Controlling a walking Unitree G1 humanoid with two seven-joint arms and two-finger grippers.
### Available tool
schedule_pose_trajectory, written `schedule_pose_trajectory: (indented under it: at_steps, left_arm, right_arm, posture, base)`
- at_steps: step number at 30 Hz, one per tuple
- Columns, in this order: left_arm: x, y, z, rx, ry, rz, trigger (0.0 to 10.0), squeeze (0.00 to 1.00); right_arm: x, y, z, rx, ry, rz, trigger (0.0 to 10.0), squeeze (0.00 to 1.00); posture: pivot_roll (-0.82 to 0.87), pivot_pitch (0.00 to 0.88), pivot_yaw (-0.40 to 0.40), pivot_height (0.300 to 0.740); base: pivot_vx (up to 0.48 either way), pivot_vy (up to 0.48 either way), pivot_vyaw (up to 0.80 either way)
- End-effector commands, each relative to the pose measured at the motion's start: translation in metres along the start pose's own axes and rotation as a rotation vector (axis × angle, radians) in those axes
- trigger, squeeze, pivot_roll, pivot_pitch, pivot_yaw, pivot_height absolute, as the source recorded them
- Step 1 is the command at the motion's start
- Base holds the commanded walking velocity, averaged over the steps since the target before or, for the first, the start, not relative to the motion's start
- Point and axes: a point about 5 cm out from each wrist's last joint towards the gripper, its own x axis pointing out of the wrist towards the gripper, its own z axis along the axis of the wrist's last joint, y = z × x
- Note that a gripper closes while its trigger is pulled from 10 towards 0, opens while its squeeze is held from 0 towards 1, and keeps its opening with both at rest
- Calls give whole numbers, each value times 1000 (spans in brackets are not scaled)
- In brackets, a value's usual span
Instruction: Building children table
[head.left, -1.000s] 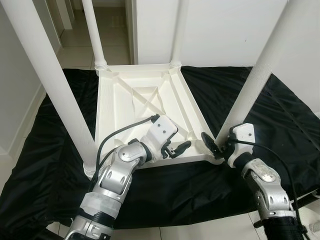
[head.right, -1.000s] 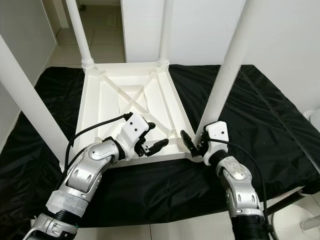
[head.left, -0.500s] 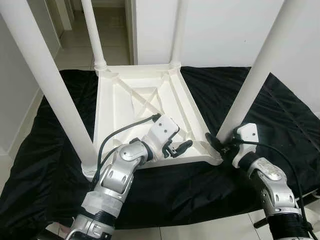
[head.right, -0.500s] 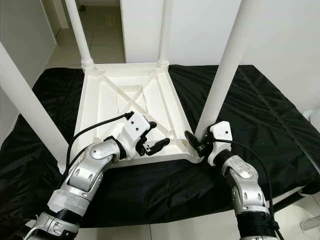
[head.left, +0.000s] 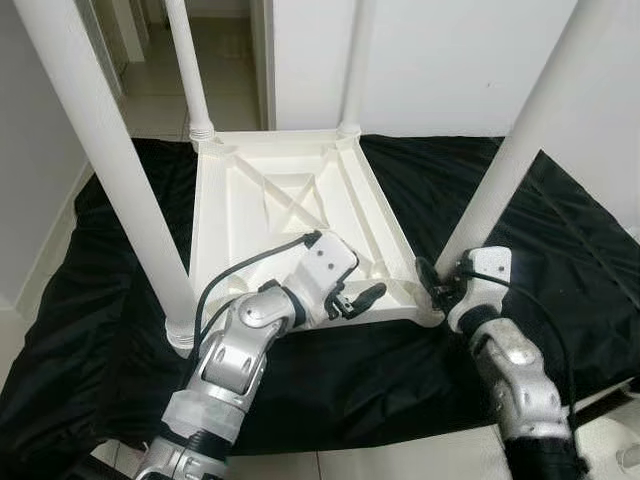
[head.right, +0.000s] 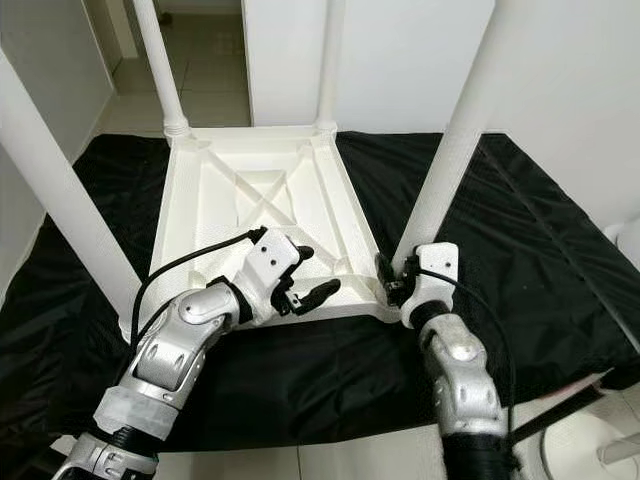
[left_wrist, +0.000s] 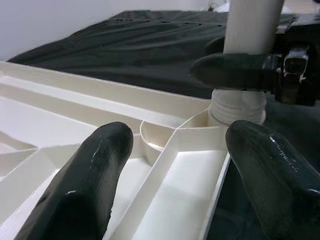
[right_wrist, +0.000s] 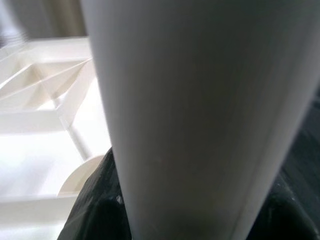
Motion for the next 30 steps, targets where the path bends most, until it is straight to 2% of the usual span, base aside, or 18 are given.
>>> schedule_pose_trajectory:
  at_steps: [1, 2, 4, 6, 9, 12, 16, 17, 19, 20, 25, 27, 29, 30]
  left_arm:
    - [-2, 7, -3, 21, 18, 115, 10000, 0]
    - [-2, 7, -3, 21, 18, 115, 10000, 0]
    - [-3, 11, -2, -1, 14, 136, 10000, 0]
    - [-3, 11, -2, -1, 14, 136, 10000, 0]
    - [-4, 12, -2, -8, 11, 140, 10000, 0]
    - [-6, 10, -2, -9, 13, 141, 10000, 0]
    - [-7, 9, -3, -14, 12, 142, 10000, 0]
    - [-7, 9, -3, -14, 12, 143, 10000, 0]
    - [-7, 9, -3, -14, 12, 143, 10000, 0]
    - [-7, 9, -3, -13, 12, 144, 10000, 0]
    - [-8, 9, -3, -14, 11, 146, 10000, 0]
    - [-8, 7, -2, -14, 10, 138, 10000, 0]
    - [-8, 7, -2, -13, 9, 132, 10000, 0]
    - [-8, 6, -1, -13, 9, 127, 10000, 0]
  right_arm:
    - [-6, 1, -11, 59, 51, -85, 10000, 0]
    - [-6, 1, -11, 59, 51, -85, 10000, 0]
    - [-10, 4, -15, 73, 65, -184, 10000, 0]
    - [-10, 4, -15, 73, 65, -184, 10000, 0]
    - [-12, 13, -15, 63, 69, -259, 10000, 0]
    - [-12, 23, -12, 57, 76, -277, 10000, 0]
    - [-13, 22, -11, 55, 76, -282, 10000, 0]
    - [-12, 21, -11, 52, 73, -273, 10000, 380]
    - [-12, 21, -11, 52, 73, -273, 10000, 380]
    - [-12, 19, -9, 56, 57, -253, 10000, 1000]
    - [-13, 17, -5, 41, 34, -236, 10000, 1000]
    - [-17, 7, -1, 22, 22, -144, 10000, 1000]
    - [-19, 4, 1, 15, 21, -96, 10000, 1000]
    - [-21, 3, 2, -2, 25, -41, 10000, 12]
  posture:
    - [-13, 0, -37, 740]
    - [-13, 0, -37, 740]
    - [-11, 0, -46, 740]
    - [-11, 0, -46, 740]
    - [-7, 0, -54, 740]
    - [-3, 0, -59, 740]
    - [-3, 0, -59, 740]
    - [1, 0, -67, 740]
    - [1, 0, -67, 740]
    - [0, 0, -69, 740]
    - [-2, 0, -68, 740]
    - [-10, 0, -59, 740]
    - [-13, 0, -57, 740]
    - [-18, 0, -53, 740]
  base:
    - [0, 0, 0]
    - [0, 0, 0]
    - [0, 0, 0]
    - [0, 0, 0]
    - [0, 0, 0]
    - [0, 0, 0]
    - [0, 0, 0]
    - [0, 0, 0]
    - [0, 0, 0]
    - [0, 0, 0]
    - [0, 0, 0]
    - [0, 0, 0]
    - [0, 0, 0]
    - [0, 0, 0]
